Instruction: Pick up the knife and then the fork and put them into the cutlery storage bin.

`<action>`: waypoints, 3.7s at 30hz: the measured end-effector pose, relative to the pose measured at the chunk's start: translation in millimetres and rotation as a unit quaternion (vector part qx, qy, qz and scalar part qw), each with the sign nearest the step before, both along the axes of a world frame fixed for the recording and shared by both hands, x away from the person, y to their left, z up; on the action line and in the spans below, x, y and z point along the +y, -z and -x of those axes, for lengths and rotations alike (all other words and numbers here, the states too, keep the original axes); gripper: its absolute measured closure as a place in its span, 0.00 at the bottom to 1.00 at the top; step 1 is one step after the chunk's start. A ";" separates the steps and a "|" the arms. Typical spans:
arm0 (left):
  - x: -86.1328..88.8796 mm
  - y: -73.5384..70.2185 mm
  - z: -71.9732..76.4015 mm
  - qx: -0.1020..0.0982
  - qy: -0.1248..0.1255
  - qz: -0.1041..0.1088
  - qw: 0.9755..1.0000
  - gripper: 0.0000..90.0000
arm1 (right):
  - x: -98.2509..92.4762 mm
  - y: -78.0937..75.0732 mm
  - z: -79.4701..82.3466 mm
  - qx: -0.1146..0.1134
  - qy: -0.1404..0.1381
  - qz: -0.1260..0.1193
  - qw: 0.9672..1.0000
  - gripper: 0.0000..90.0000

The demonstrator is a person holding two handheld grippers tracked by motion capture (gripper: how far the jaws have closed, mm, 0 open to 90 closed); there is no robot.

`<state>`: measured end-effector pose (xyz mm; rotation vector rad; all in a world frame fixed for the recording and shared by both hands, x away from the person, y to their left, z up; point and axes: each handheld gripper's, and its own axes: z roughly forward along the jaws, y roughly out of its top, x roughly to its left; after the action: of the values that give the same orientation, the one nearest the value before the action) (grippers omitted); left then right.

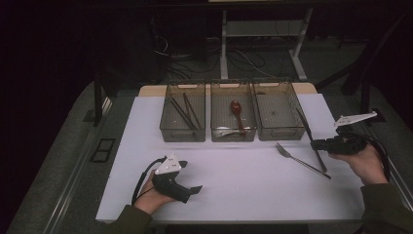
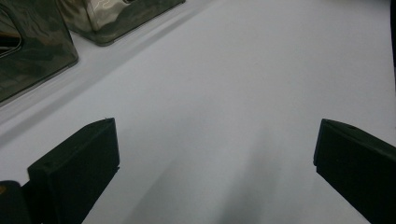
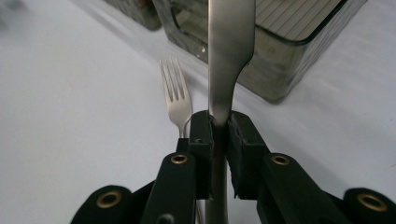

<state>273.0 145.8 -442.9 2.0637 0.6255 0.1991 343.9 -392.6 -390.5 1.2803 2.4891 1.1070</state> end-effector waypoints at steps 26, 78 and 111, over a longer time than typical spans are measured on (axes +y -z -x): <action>10.6 -3.3 -4.6 -0.008 -0.009 0.018 1.000 0.00 | 8.6 -42.7 -14.7 -0.083 0.038 -0.065 0.994 0.89; 11.4 -1.9 -5.2 -0.003 -0.006 0.023 1.000 0.00 | 69.5 -31.4 -130.9 -0.010 0.083 0.039 0.996 0.89; 9.4 -1.2 -3.8 0.000 0.006 0.015 1.000 0.00 | 82.4 -2.0 -143.6 0.049 0.081 0.060 0.994 0.64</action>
<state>276.7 155.3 -441.7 2.0375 0.6135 0.1809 487.5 -310.3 -388.6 1.5034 2.4255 0.8645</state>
